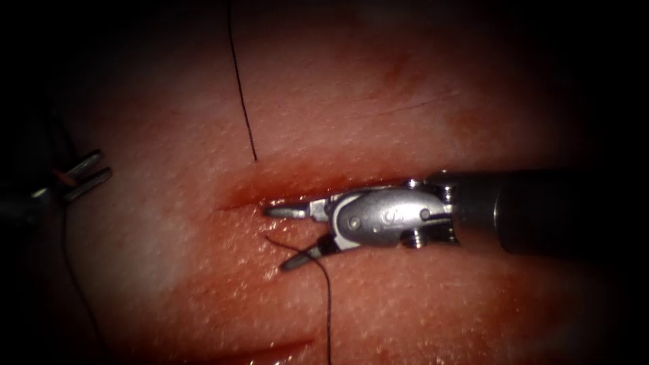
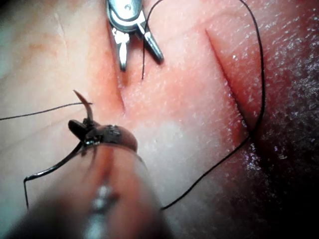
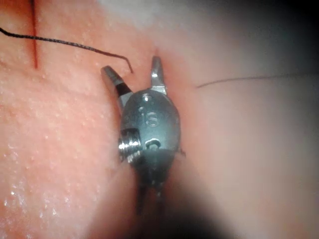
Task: Wound Closure
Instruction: Grip suture near skin and pull away to lengthen working end. Repeat until only a short tail is left.
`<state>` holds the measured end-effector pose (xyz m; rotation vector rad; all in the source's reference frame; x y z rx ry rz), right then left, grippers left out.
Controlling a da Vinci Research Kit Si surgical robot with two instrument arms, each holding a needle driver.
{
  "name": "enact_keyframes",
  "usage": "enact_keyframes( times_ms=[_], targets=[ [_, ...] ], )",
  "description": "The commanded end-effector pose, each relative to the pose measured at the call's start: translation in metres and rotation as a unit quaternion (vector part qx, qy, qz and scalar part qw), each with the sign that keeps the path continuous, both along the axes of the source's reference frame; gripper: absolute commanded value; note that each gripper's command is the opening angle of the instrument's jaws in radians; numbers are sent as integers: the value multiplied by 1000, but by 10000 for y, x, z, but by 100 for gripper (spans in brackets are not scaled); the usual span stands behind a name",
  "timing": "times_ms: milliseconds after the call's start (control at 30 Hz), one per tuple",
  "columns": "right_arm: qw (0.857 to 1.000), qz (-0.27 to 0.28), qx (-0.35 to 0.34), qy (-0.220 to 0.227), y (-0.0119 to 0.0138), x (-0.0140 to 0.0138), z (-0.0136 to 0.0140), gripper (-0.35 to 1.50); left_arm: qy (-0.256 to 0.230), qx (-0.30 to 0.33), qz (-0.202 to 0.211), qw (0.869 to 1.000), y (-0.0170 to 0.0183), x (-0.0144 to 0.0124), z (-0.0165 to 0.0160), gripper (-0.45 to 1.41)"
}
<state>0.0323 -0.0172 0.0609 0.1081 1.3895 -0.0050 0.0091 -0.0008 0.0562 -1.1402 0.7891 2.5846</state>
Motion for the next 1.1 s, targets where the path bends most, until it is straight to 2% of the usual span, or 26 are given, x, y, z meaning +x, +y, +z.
enact_keyframes(
  times_ms=[33, 67, 100, 233, 300, 400, 533, 567, 633, 667, 700, 767, 800, 900, 1000, 1100],
  targets=[
    [1000, 0, -1, 1, 2, 8, 2, 113, 0, -1, 0, 1000, 2, -5, 5, -45],
    [1000, -1, -1, 2, 2, 7, 2, 81, 0, -1, 0, 1000, 2, -5, 5, -45],
    [1000, -18, 1, -6, 2, 4, 1, -35, -2, 0, -2, 1000, 1, -4, 4, -45],
    [1000, -28, 8, -8, 0, -1, -3, -35, -2, 0, -2, 1000, 1, -4, 4, -45],
    [998, -58, 21, -22, -10, -10, -15, -35, -2, 0, -2, 1000, 1, -4, 4, -45],
    [997, -67, 27, -21, -19, -17, -26, -35, -2, 0, -2, 1000, 0, -4, 4, -45],
    [995, -95, 20, -17, -52, -35, -67, -35, -2, 0, -2, 1000, 1, -4, 4, -45],
    [993, -111, 16, -17, -69, -43, -86, -35, -1, 0, -2, 1000, 1, -5, 4, -45],
    [991, -130, 12, -20, -85, -48, -104, -35, -1, 0, -2, 1000, 1, -5, 5, -45],
    [989, -146, 10, -23, -102, -52, -121, -35, -1, 0, -2, 1000, 1, -5, 5, -45],
    [989, -146, 10, -23, -102, -52, -121, -35, -1, 0, -2, 1000, 1, -5, 5, -45],
    [983, -179, 10, -33, -132, -55, -148, -35, -2, 0, -2, 1000, 1, -6, 6, -45],
    [983, -179, 10, -33, -132, -55, -148, -35, -2, 0, -2, 1000, 1, -6, 6, -45],
    [978, -204, 8, -40, -159, -54, -171, -35, -1, 0, -2, 1000, 1, -6, 6, -45],
    [969, -242, 28, -26, -189, -50, -193, -35, 0, 1, -2, 1000, 1, -8, 6, -45],
    [963, -266, 39, -32, -198, -50, -194, -35, 0, 1, -2, 1000, 1, -8, 6, -45]
  ],
)
